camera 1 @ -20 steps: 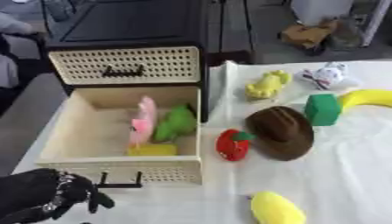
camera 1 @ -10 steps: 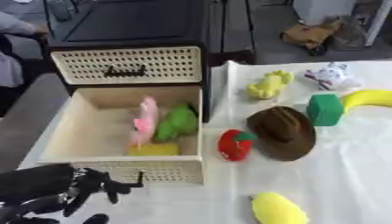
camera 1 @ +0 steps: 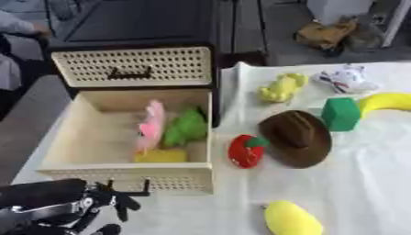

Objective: Pick up objects from table and place into drawer.

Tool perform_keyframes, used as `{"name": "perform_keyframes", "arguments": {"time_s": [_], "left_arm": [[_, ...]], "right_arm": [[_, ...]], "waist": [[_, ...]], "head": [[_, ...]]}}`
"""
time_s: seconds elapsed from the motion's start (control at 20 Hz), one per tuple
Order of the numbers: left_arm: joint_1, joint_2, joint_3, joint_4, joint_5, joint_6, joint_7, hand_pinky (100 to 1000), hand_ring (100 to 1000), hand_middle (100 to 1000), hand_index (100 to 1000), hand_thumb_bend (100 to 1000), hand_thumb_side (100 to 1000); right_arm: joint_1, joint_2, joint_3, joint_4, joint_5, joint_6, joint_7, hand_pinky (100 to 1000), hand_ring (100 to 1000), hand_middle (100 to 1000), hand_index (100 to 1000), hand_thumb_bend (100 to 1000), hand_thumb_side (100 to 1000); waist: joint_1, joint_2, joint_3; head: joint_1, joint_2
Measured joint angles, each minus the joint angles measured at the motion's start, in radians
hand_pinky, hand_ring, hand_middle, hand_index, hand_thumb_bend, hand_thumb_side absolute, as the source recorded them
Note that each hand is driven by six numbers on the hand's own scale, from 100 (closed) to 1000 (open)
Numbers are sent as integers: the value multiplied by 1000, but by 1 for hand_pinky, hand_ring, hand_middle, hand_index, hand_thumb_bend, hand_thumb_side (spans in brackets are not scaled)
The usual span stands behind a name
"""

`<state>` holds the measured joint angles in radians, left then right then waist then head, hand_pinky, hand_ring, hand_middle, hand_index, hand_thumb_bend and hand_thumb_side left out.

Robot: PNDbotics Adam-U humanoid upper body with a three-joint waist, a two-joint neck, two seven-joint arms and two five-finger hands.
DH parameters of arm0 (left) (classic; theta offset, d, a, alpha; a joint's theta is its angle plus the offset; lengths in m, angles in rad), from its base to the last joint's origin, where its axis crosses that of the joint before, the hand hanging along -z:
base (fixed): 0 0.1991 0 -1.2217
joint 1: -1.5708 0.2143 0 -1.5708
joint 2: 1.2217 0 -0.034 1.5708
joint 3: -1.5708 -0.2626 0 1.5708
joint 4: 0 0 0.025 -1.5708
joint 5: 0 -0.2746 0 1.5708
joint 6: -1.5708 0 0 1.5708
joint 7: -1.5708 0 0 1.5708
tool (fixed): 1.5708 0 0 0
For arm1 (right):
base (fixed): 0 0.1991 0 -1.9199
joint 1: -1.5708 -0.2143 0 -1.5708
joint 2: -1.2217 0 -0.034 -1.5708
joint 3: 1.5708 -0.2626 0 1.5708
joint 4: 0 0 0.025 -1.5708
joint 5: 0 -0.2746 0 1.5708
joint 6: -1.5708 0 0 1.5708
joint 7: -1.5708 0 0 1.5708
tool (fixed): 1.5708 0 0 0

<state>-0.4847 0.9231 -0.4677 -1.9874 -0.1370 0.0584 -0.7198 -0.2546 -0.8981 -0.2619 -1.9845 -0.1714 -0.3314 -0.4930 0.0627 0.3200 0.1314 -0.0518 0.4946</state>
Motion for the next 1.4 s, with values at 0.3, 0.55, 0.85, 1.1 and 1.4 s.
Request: {"name": "perform_keyframes", "arguments": {"time_s": [0.3, 0.55, 0.85, 1.1, 1.4], "left_arm": [[1, -10, 31, 0, -14, 76, -87, 154, 325, 751, 944, 100, 1000], [2, -21, 60, 0, -35, 114, -145, 151, 324, 756, 939, 100, 1000], [2, -43, 67, 11, -50, 145, -169, 153, 323, 799, 959, 100, 1000], [1, -62, 67, 36, -55, 152, -174, 147, 320, 838, 988, 100, 1000], [-9, -85, 70, 86, -64, 153, -172, 147, 320, 839, 989, 100, 1000]], "right_arm": [[0, 14, 3, 0, 2, 7, 7, 670, 686, 560, 713, 388, 1000], [0, 20, 3, 0, 4, 8, 7, 671, 685, 558, 713, 396, 1000], [0, 27, 3, 0, 8, 9, 7, 671, 685, 557, 712, 396, 1000], [0, 32, 3, 0, 10, 11, 7, 670, 684, 556, 711, 404, 1000], [0, 40, 3, 0, 11, 14, 10, 670, 684, 556, 711, 404, 1000]], "waist": [[-1, 7, -2], [-3, 8, -3], [-3, 12, -8], [-4, 13, -10], [-4, 14, -16]], "head": [[2, -9], [3, -14], [7, -22], [7, -25], [10, -31]]}}
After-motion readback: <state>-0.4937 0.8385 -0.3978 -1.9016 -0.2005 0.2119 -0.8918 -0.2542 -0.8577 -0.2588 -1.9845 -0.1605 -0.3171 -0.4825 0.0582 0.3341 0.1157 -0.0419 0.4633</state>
